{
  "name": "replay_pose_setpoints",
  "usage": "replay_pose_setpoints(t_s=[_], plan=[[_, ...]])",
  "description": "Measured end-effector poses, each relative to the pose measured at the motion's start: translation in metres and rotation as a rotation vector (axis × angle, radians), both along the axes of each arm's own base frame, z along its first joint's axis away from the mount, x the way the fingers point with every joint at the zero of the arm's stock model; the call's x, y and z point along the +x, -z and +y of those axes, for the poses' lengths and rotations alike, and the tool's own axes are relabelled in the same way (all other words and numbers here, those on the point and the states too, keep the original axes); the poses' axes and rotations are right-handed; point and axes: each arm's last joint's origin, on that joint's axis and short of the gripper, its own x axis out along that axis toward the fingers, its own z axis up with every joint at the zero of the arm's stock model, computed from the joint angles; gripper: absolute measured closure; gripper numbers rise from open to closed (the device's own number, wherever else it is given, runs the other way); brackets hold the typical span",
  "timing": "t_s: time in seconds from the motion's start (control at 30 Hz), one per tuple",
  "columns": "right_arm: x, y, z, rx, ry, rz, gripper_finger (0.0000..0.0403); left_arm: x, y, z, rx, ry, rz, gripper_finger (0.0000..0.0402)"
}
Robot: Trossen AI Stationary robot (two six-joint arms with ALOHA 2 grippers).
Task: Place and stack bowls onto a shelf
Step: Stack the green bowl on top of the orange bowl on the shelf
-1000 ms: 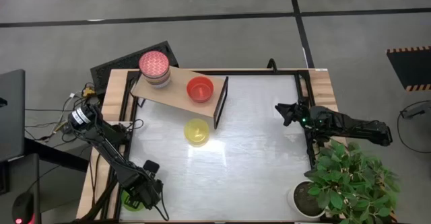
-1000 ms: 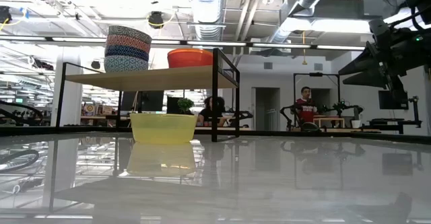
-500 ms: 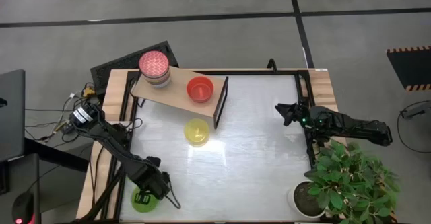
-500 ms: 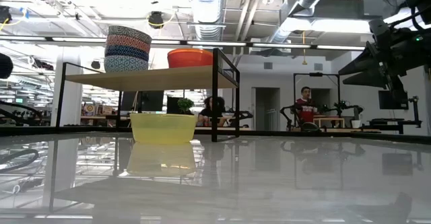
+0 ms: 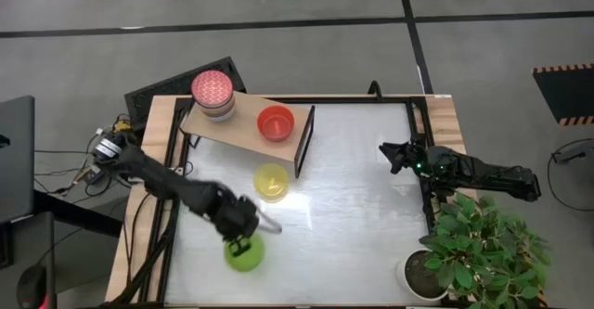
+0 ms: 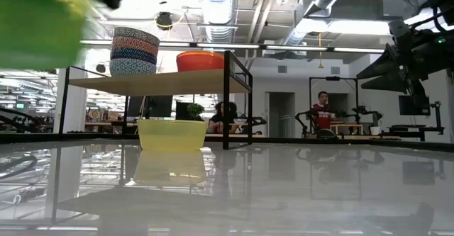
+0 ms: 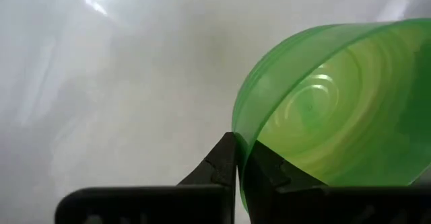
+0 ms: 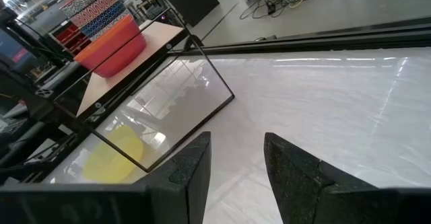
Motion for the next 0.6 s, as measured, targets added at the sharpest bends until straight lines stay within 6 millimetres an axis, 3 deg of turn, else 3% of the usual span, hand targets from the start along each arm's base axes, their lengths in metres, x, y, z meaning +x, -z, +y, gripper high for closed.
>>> replay_pose_setpoints(t_s=[0.33,0.6], plan=[[0.000,0.000,0.000,0.000,0.000,0.000,0.0239,0.038,-0.092,0.084,0.137,-0.423,-0.273,0.0401],[0.000,0.000,0.000,0.000,0.000,0.000,0.0239,0.036,-0.152,0.159,0.257,-0.868,-0.463,0.0401]])
